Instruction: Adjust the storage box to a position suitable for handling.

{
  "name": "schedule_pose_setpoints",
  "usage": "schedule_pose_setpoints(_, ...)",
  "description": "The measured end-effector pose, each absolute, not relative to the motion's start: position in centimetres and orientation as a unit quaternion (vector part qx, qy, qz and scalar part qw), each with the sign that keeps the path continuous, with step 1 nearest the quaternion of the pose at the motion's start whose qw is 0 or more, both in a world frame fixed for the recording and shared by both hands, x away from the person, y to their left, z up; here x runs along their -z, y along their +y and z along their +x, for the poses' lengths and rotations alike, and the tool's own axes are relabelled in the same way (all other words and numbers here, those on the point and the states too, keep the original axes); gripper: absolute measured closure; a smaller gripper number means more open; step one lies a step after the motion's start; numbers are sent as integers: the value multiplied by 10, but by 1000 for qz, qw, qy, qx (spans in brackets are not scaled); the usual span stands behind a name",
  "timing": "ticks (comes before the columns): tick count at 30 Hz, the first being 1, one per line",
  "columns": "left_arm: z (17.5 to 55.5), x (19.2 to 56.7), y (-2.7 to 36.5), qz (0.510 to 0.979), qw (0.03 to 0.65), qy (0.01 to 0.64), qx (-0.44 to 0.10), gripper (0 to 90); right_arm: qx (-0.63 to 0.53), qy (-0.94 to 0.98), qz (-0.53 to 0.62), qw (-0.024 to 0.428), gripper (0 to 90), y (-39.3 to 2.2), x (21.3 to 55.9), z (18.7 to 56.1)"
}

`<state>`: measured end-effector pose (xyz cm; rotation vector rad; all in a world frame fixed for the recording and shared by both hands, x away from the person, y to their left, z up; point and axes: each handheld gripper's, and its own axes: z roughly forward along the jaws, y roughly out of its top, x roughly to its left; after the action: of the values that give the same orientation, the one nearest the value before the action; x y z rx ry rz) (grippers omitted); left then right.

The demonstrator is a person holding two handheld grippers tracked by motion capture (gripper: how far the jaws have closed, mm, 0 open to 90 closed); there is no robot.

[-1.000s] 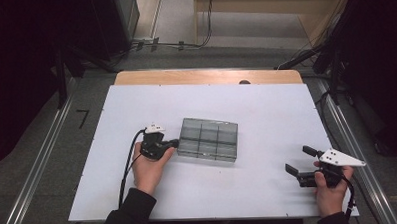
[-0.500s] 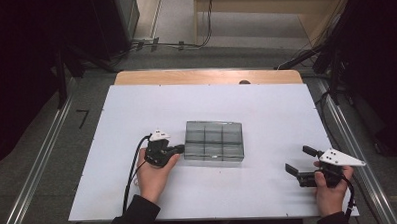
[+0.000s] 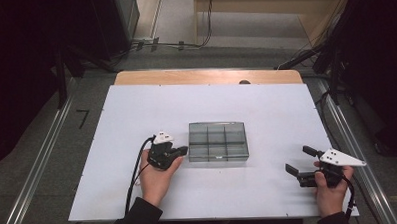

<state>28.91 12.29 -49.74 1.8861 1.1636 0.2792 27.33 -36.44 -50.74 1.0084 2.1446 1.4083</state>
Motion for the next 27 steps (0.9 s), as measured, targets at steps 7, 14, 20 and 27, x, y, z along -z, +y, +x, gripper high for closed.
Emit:
schedule_pose_setpoints(7, 277, 486, 137, 744, 462, 460, -145, 622, -501, 763, 360, 191, 0, -364, 507, 273)
schedule_pose_setpoints(14, 260, 474, 168, 720, 499, 449, -175, 327, -499, 765, 359, 190, 0, -364, 507, 274)
schedule_pose_setpoints(20, 246, 469, 193, 709, 522, 437, -184, 175, -500, 769, 362, 165, 0, -366, 507, 278)
schedule_pose_setpoints(27, 237, 472, 219, 702, 537, 430, -186, 0, -497, 777, 360, 141, 0, -367, 504, 281)
